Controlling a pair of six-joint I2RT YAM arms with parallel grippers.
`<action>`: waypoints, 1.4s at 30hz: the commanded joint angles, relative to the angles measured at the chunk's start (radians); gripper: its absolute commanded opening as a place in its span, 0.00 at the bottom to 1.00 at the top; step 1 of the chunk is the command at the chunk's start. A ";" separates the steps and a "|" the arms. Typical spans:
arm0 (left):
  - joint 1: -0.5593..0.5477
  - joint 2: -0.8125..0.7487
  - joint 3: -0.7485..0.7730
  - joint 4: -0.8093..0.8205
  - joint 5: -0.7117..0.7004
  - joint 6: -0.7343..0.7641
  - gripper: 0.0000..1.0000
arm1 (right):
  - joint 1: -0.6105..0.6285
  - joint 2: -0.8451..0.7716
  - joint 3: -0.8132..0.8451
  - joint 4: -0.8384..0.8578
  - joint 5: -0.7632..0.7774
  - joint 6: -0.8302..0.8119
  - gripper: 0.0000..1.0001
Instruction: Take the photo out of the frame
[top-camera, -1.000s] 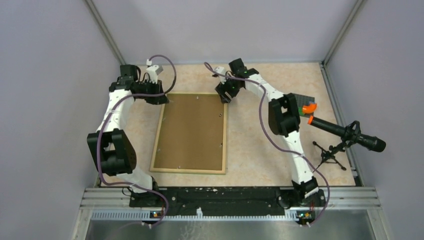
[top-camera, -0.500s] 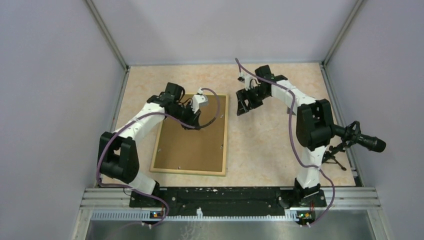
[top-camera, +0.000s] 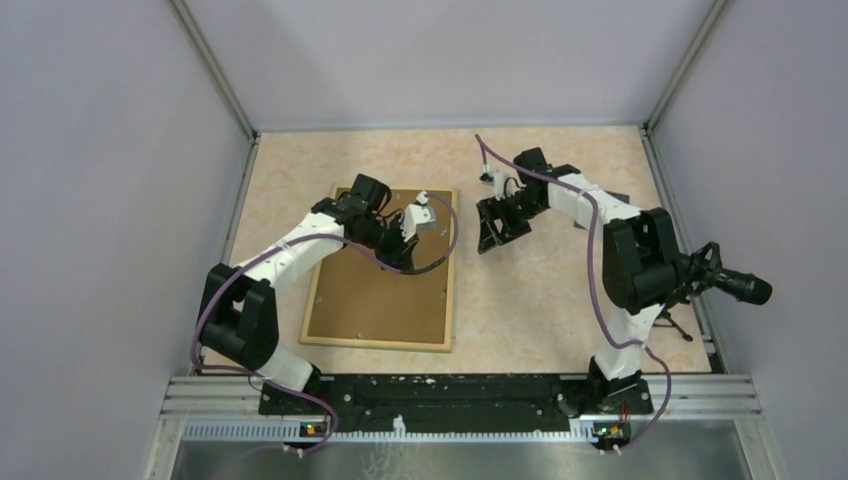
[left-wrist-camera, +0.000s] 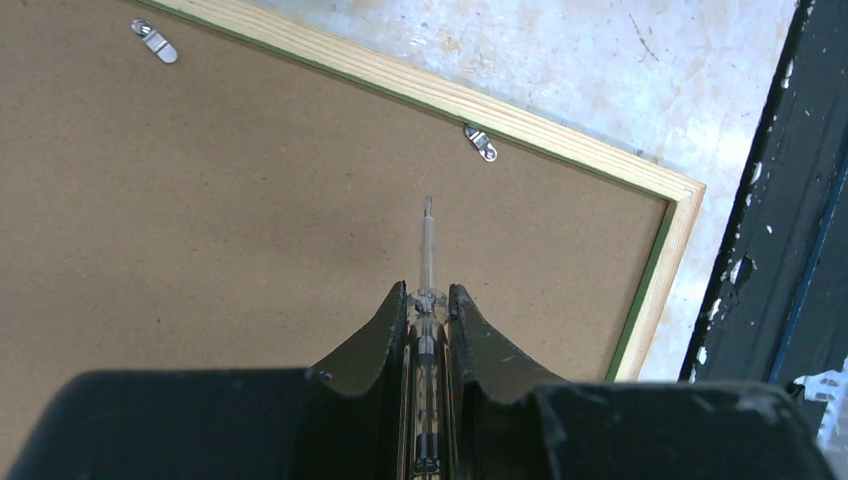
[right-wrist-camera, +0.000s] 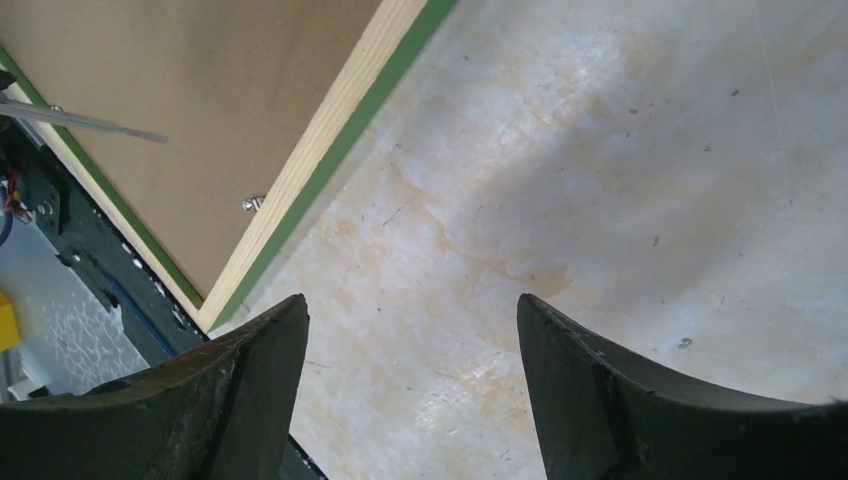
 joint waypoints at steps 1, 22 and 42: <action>0.004 0.018 0.070 0.054 -0.014 -0.058 0.00 | 0.008 -0.095 -0.025 0.017 -0.014 -0.019 0.75; 0.009 0.321 0.361 0.050 -0.076 -0.155 0.00 | -0.011 -0.213 -0.255 0.131 -0.049 0.004 0.73; 0.009 0.448 0.470 0.082 -0.104 -0.209 0.00 | -0.009 -0.146 -0.216 0.106 -0.051 -0.009 0.72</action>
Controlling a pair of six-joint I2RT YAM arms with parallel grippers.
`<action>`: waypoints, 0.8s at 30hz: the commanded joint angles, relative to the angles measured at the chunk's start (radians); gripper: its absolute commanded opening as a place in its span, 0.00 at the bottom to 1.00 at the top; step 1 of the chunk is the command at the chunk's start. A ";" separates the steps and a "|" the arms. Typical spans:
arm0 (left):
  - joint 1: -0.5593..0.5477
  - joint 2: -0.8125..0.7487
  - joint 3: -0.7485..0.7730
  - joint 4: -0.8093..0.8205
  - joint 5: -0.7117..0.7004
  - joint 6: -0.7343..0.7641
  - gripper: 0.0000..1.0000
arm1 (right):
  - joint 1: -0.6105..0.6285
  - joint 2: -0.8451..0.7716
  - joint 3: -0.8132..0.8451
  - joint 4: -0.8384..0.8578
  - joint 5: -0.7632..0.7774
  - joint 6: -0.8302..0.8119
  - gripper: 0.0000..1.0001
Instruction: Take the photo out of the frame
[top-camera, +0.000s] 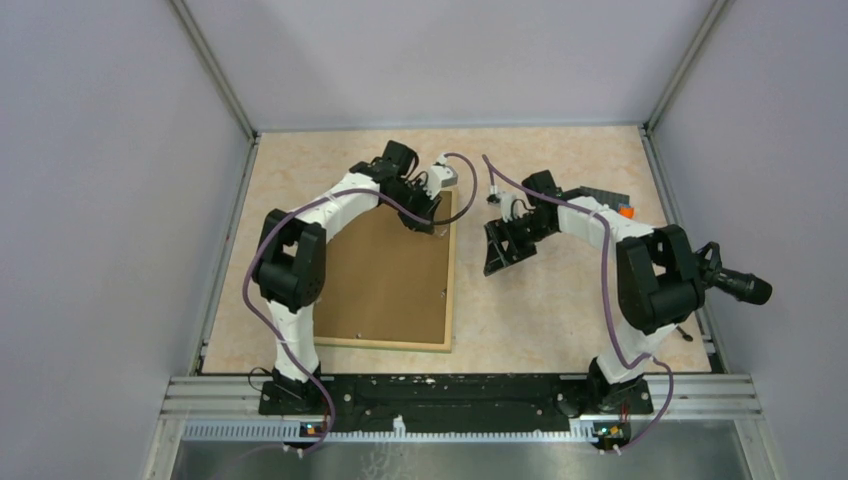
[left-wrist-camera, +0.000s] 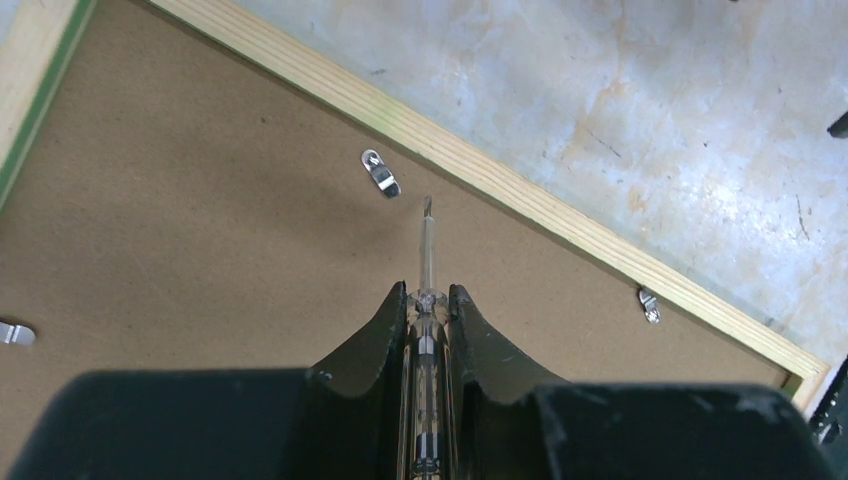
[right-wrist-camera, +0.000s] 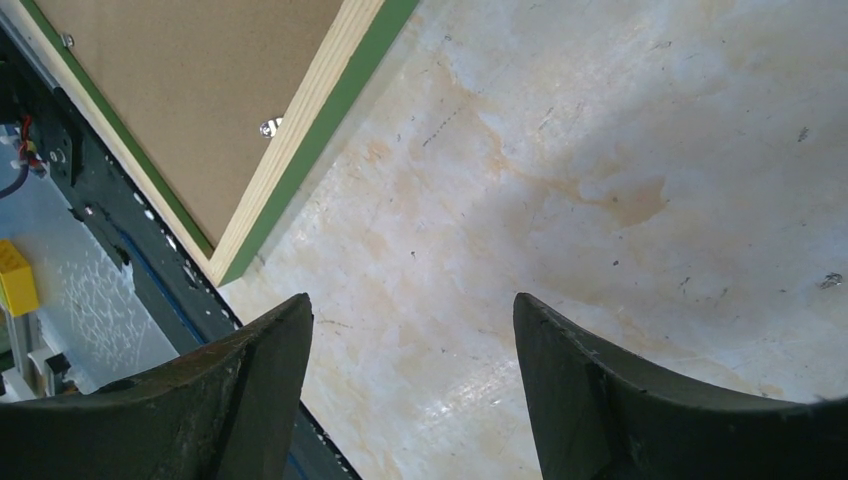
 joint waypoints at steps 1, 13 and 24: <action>0.006 0.034 0.066 0.030 -0.005 -0.019 0.00 | -0.002 0.018 0.046 0.005 0.014 -0.015 0.72; 0.026 0.065 0.121 -0.010 -0.067 0.013 0.00 | -0.002 0.026 0.053 -0.002 0.028 -0.020 0.72; 0.025 -0.095 0.055 -0.172 0.129 0.260 0.00 | -0.002 0.038 0.071 0.003 0.023 -0.010 0.72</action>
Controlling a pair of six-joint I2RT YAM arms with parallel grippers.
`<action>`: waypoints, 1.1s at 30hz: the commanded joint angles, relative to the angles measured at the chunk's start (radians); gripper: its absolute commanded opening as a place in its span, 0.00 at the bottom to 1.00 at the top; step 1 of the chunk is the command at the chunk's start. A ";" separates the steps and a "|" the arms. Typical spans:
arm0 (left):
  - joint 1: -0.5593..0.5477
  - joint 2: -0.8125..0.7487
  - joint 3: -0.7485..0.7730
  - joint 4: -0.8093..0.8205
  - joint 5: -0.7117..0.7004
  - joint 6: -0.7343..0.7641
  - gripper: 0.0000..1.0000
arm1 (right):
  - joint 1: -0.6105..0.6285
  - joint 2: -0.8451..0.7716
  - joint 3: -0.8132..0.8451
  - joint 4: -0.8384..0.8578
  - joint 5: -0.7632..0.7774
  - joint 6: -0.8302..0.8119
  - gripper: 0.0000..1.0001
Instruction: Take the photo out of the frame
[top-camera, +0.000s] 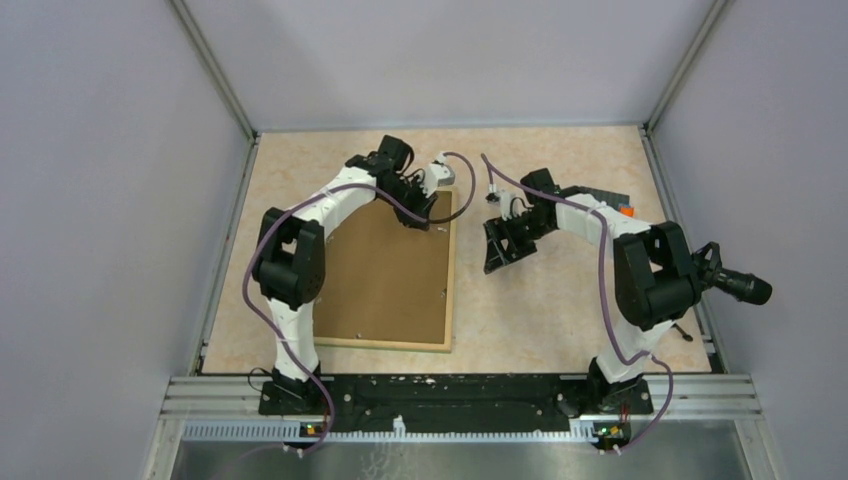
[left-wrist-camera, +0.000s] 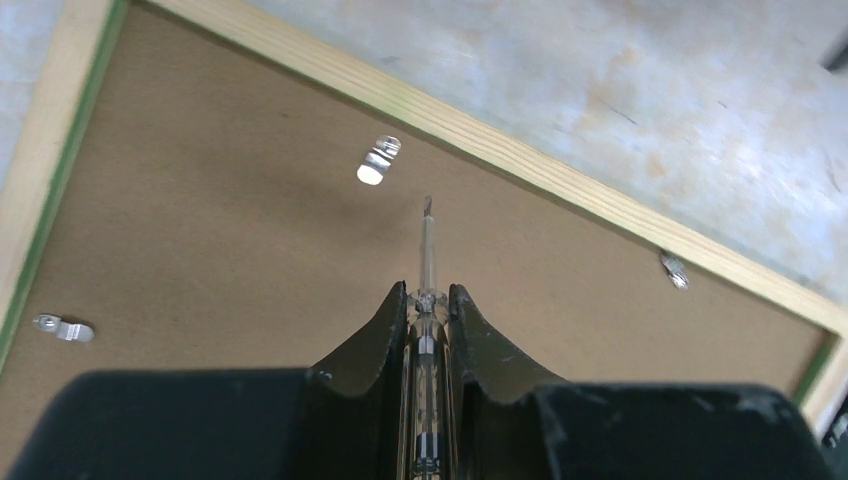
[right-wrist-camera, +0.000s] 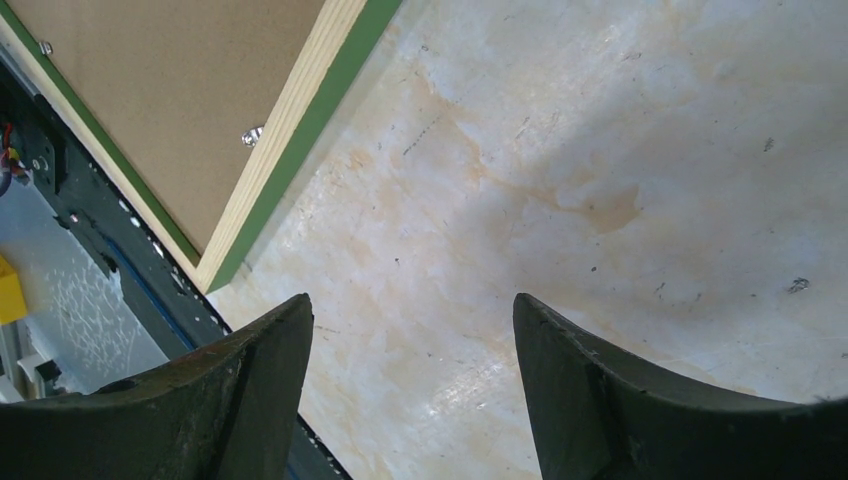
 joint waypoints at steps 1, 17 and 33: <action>0.003 -0.168 -0.064 -0.123 0.154 0.209 0.00 | -0.003 0.008 0.043 0.014 -0.001 -0.003 0.72; -0.140 -0.301 -0.299 -0.235 0.188 0.316 0.00 | -0.016 -0.010 0.012 0.028 0.024 0.011 0.72; -0.210 -0.261 -0.322 -0.095 0.079 0.200 0.00 | -0.018 -0.052 -0.021 0.036 0.051 0.013 0.73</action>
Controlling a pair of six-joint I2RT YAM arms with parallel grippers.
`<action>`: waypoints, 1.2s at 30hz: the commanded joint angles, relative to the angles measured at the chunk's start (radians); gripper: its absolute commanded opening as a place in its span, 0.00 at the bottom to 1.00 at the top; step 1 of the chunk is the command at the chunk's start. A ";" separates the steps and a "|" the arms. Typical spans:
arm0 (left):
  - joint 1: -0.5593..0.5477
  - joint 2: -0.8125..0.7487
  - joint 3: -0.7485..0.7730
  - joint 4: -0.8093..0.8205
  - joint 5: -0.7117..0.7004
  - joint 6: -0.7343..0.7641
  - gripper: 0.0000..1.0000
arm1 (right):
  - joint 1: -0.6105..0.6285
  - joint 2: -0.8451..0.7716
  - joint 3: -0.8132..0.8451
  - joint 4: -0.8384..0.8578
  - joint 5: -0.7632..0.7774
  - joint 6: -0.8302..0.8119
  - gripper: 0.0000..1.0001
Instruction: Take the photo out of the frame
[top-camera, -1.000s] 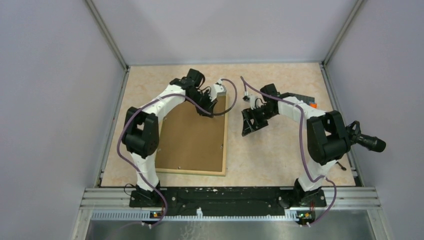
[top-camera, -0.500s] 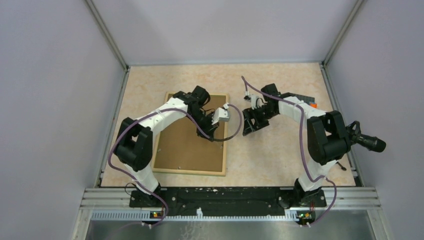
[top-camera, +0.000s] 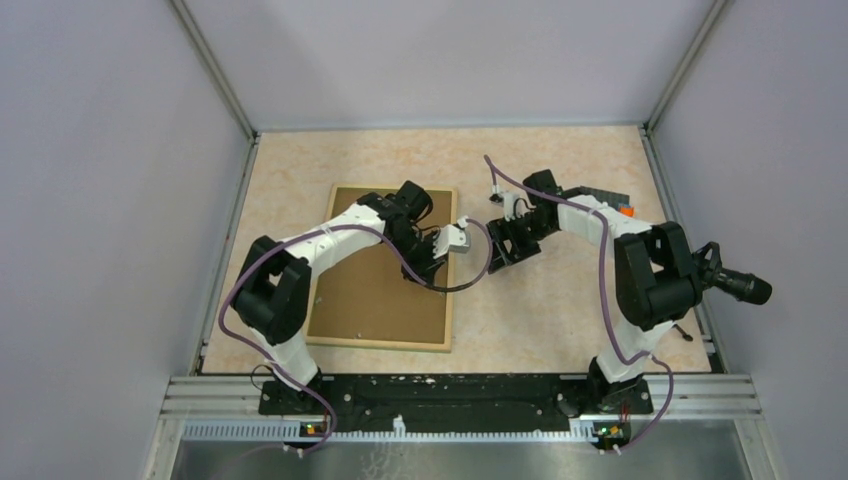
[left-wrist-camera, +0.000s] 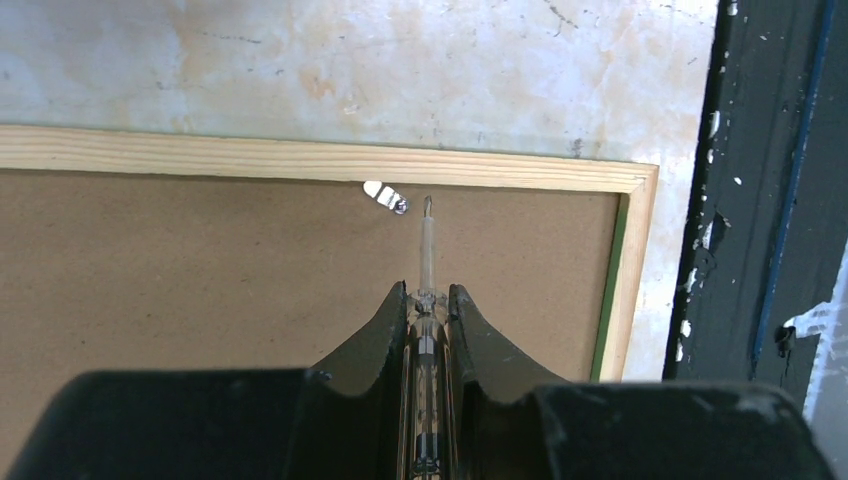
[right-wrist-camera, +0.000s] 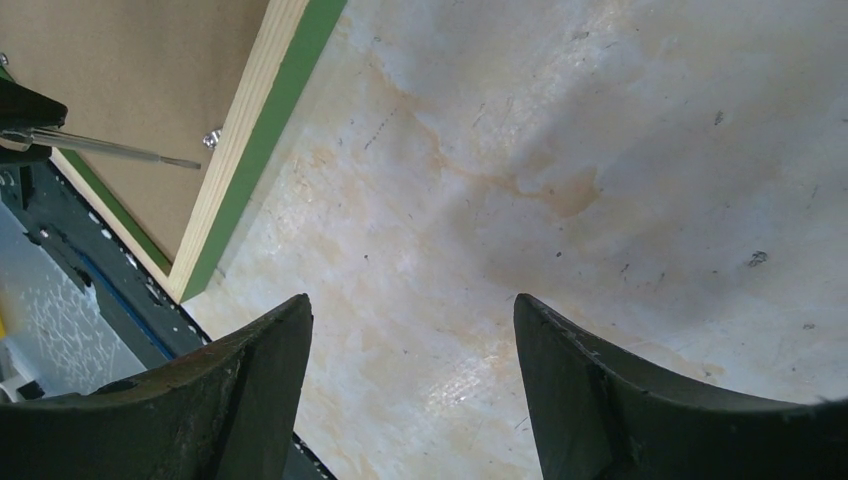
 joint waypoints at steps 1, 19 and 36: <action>-0.009 0.009 0.022 0.043 -0.013 -0.033 0.00 | -0.006 -0.047 -0.002 0.022 0.008 0.005 0.73; -0.010 0.041 0.059 0.076 -0.132 -0.108 0.00 | -0.009 -0.039 0.000 0.026 0.010 0.005 0.73; -0.003 -0.009 0.033 -0.028 -0.181 -0.025 0.00 | -0.010 -0.031 0.006 0.028 -0.008 0.003 0.73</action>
